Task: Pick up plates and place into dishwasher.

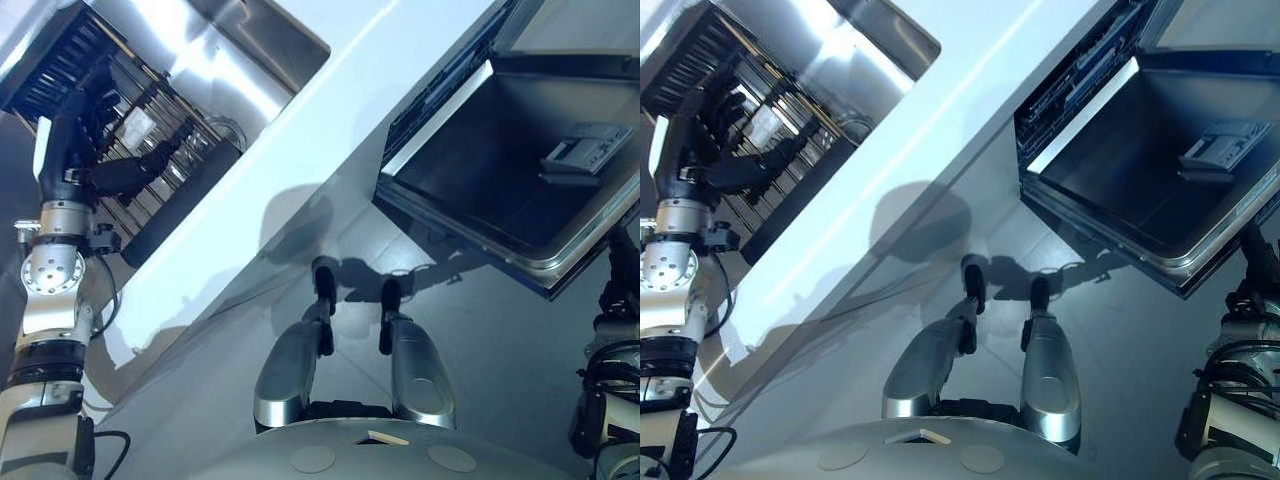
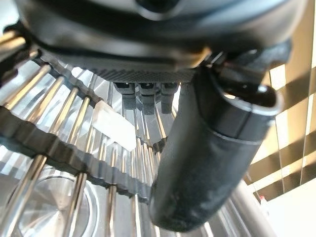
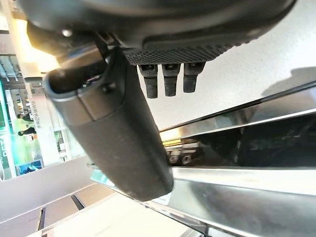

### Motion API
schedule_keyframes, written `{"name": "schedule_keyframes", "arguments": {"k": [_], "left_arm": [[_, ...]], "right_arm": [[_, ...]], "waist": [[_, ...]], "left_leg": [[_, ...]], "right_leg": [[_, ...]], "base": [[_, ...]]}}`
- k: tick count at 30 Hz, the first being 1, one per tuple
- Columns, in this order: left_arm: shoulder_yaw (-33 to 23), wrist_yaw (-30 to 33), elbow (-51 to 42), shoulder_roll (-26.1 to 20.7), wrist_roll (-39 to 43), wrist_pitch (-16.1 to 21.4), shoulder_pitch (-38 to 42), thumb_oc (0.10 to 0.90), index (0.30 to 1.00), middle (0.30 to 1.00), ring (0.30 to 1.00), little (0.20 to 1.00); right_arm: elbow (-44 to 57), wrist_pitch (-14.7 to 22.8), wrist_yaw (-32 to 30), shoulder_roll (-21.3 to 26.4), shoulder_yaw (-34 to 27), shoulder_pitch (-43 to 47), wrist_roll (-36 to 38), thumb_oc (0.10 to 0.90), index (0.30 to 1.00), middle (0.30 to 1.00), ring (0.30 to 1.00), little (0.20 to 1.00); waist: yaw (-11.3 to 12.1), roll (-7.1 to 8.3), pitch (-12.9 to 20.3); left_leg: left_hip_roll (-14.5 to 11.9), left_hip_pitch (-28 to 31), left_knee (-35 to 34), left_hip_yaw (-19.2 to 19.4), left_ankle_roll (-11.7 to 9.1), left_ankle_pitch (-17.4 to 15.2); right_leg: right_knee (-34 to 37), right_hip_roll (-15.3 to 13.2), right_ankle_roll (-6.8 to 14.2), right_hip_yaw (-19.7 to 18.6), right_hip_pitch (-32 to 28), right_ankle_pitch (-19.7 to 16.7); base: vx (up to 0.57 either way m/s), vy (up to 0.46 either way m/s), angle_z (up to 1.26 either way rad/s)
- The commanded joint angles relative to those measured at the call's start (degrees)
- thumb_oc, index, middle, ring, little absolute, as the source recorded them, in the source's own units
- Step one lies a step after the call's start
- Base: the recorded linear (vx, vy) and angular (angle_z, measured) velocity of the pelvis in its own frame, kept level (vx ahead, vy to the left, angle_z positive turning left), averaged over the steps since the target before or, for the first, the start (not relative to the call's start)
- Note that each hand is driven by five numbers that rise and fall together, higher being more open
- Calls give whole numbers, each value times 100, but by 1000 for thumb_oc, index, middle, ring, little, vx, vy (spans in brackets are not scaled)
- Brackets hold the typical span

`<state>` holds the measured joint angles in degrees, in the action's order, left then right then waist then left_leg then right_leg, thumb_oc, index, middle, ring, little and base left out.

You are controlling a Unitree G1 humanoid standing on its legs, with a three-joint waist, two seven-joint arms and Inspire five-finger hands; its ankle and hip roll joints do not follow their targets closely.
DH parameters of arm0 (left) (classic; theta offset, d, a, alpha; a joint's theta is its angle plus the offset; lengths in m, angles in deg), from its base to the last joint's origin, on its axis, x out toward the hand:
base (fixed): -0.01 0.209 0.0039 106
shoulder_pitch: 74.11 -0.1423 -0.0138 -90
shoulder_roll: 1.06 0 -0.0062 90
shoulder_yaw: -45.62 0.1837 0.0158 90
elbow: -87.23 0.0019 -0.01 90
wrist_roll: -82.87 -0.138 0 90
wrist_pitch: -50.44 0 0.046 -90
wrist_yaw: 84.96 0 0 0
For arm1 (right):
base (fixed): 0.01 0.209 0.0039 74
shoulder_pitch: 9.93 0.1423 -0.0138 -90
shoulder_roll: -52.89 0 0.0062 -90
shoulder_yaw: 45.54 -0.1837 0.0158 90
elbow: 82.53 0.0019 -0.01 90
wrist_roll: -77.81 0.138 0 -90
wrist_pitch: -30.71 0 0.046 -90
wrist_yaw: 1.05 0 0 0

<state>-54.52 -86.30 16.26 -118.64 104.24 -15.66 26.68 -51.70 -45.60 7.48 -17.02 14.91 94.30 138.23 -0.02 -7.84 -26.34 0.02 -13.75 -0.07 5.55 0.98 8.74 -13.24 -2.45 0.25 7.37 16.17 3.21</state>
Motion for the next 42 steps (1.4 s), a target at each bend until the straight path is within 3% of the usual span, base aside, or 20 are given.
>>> {"name": "schedule_keyframes", "arguments": {"k": [1, 3, 9, 14, 19, 22, 26, 30, 36, 38, 40, 42], "left_arm": [[-520, 339, 183, 148, 374, 890, 671, 800, 900, 900, 900, 900], [-549, 320, 240, 113, 371, 925, 719, 800, 900, 900, 900, 900], [-549, 408, 327, -88, 417, 951, 951, 800, 900, 900, 900, 900], [-470, 551, 252, -204, 413, 924, 1091, 800, 900, 900, 900, 900], [-325, 764, 196, -320, 448, 926, 1266, 800, 900, 900, 900, 900], [-110, 885, 238, -414, 440, 910, 1451, 800, 900, 900, 900, 900], [136, 1094, 224, -463, 332, 886, 1648, 800, 900, 900, 900, 900], [256, 1216, 304, -313, 173, 995, 1741, 800, 900, 900, 900, 900], [320, 965, 701, -117, 258, 1227, 1795, 800, 900, 900, 900, 900], [290, 889, 724, -61, 305, 1240, 1775, 800, 900, 900, 900, 900], [347, 864, 666, 74, 289, 1271, 1724, 800, 900, 900, 900, 900], [293, 808, 579, 122, 352, 1281, 1602, 800, 900, 900, 900, 900]], "right_arm": [[311, -206, 952, -76, -266, -20, 418, 800, 900, 900, 900, 900], [210, -694, 1573, -131, -262, -52, 504, 800, 900, 900, 900, 900], [37, -1383, 2939, -126, -16, -89, 301, 800, 900, 900, 900, 900], [377, -2204, 4659, -233, 424, -1, 286, 800, 900, 900, 900, 900], [1678, -2383, 5709, -587, 1364, 81, 189, 800, 900, 900, 900, 900], [2631, -2430, 5714, -786, 1939, 373, 287, 800, 900, 900, 900, 900], [4564, -2596, 4721, -1282, 2611, 912, 643, 800, 900, 900, 900, 900], [6370, -2468, 3691, -1896, 3289, 1574, 752, 800, 900, 900, 900, 900], [8197, -1893, 2994, -2154, 4090, 2650, 1537, 800, 900, 900, 900, 900], [8544, -1586, 3082, -2209, 4290, 2816, 1309, 800, 900, 900, 900, 900], [8817, -1181, 2481, -2281, 4593, 2902, 812, 800, 900, 900, 900, 900], [8668, -1085, 1961, -2338, 4454, 2827, 331, 800, 900, 900, 900, 900]], "waist": [[18, 321, -31], [44, 361, -78], [115, 433, -175], [180, 458, -259], [241, 514, -345], [298, 568, -345], [355, 669, -345], [433, 729, -345], [597, 660, -345], [625, 636, -345], [664, 598, -345], [667, 580, -345]], "left_leg": [[299, -175, 427, -124, -9, -651], [315, -223, 464, -148, -8, -645], [365, -378, 587, -189, 11, -649], [417, -498, 773, -263, 32, -683], [441, -683, 930, -289, 64, -692], [445, -747, 985, -317, 72, -721], [436, -944, 1121, -365, 117, -691], [445, -1097, 1292, -381, 157, -776], [506, -1154, 1390, -415, 177, -778], [519, -1192, 1454, -410, 182, -801], [549, -1205, 1523, -428, 185, -847], [566, -1158, 1532, -433, 198, -876]], "right_leg": [[-70, 228, 138, 251, 355, -76], [-65, 220, 149, 272, 385, -109], [-110, 180, 170, 346, 514, -158], [-250, 131, 169, 425, 600, -139], [-369, 64, 180, 489, 740, -133], [-418, 43, 186, 522, 782, -109], [-494, 30, 148, 563, 923, -162], [-600, 30, 112, 604, 1021, -106], [-627, 26, 53, 632, 1008, -87], [-647, 7, 49, 634, 1029, -86], [-701, 11, 34, 604, 1057, -74], [-730, 46, 19, 584, 1026, -41]], "base": [[-52, 11, -5], [-6, 3, -2], [0, 0, 0], [-6, 12, -10], [-21, 5, -3], [-8, -19, -5], [-11, -21, -5], [-5, -4, -20], [12, 36, -8], [1, 56, 19], [17, 46, 0], [28, 42, 0]]}}
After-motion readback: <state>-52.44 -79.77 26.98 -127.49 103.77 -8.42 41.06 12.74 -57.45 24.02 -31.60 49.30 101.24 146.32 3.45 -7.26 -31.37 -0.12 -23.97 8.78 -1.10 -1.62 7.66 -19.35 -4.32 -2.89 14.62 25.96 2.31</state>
